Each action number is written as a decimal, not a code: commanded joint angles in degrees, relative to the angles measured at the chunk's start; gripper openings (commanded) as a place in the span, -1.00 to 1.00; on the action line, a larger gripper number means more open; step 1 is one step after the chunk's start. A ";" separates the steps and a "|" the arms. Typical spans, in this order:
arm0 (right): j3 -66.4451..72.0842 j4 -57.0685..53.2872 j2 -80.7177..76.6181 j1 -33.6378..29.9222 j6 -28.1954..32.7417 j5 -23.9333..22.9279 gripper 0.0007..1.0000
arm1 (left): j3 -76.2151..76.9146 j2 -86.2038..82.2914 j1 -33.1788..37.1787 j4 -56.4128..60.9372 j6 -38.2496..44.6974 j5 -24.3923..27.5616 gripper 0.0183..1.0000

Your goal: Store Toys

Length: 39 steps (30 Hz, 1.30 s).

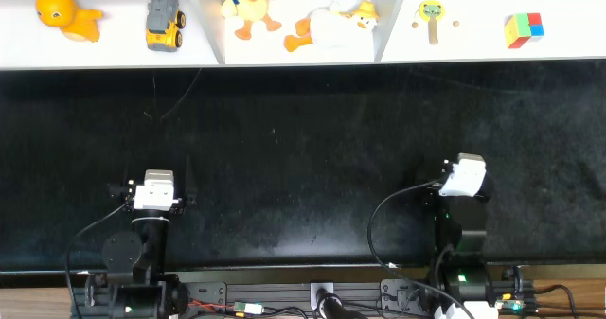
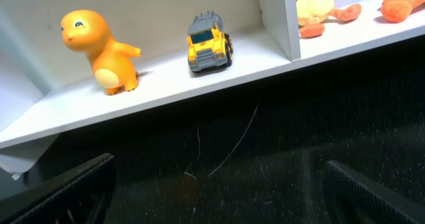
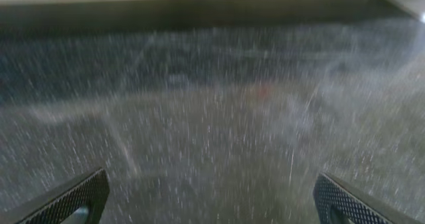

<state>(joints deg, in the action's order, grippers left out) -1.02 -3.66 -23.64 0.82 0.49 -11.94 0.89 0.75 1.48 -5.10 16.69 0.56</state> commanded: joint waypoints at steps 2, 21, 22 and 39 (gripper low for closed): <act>0.74 0.31 6.78 -0.09 0.35 0.50 0.99 | -0.44 -0.59 -0.33 0.24 -0.59 -0.68 1.00; 0.72 0.26 23.47 1.27 0.35 0.42 0.99 | -0.44 -0.59 -0.31 0.24 -0.61 -0.68 1.00; 0.72 0.26 23.47 1.25 0.35 0.42 0.99 | -0.44 -0.59 -0.33 0.24 -0.59 -0.68 0.99; 0.72 0.28 23.39 0.66 0.35 0.39 0.99 | -0.44 -0.59 -0.33 0.24 -0.59 -0.68 1.00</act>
<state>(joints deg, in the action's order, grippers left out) -1.02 -3.55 -0.73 1.54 0.67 -11.81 0.89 0.75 1.48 -5.10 16.69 0.56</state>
